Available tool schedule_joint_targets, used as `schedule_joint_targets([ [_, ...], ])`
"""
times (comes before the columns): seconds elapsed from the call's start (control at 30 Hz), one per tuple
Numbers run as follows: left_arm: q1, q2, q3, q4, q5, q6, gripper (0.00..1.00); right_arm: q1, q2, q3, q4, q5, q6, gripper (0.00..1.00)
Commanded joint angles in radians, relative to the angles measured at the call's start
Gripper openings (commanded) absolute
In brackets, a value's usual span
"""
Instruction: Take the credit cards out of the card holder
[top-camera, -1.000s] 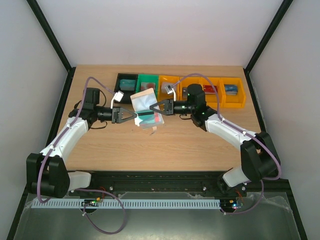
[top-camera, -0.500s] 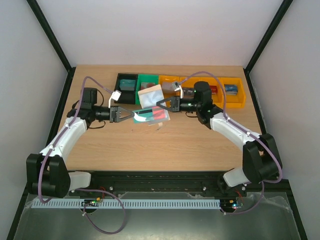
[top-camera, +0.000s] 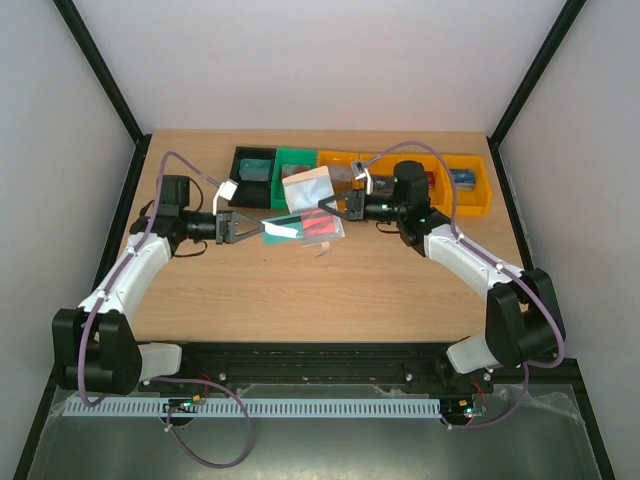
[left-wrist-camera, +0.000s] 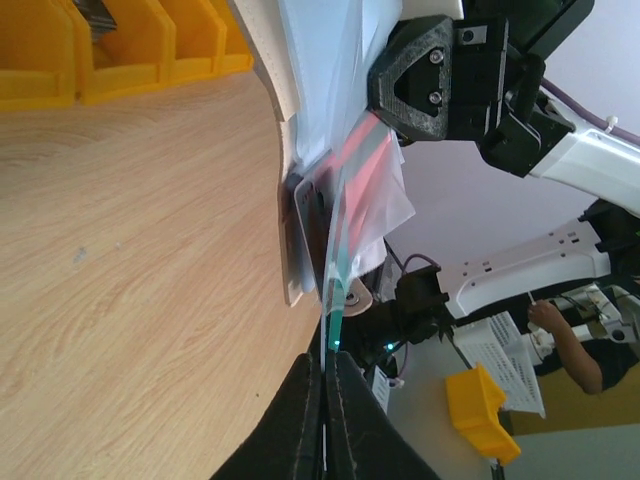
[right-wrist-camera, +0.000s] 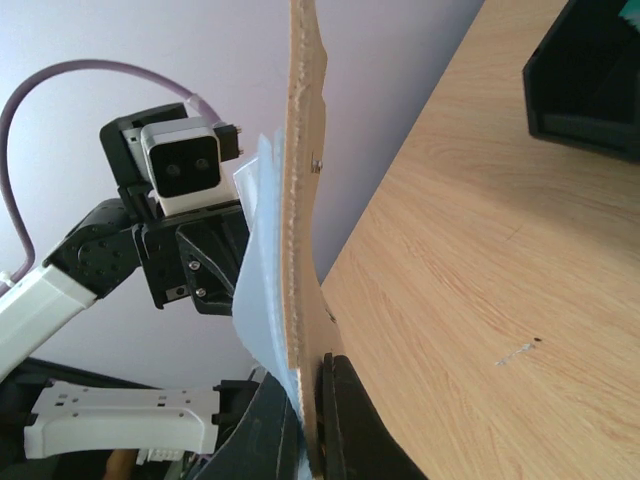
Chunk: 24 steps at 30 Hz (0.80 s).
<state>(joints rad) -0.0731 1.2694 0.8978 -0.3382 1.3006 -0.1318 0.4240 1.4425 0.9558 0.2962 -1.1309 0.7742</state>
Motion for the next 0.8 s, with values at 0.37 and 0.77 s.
schedule_joint_targets([
  [0.37,0.094,-0.013,0.130,-0.215,-0.088,0.202,0.02,-0.101,-0.067,-0.035,0.009,-0.009,0.020,0.02],
  [0.77,0.093,0.017,0.363,-0.375,-0.487,0.483,0.02,-0.105,-0.047,-0.036,-0.126,0.043,-0.039,0.02],
])
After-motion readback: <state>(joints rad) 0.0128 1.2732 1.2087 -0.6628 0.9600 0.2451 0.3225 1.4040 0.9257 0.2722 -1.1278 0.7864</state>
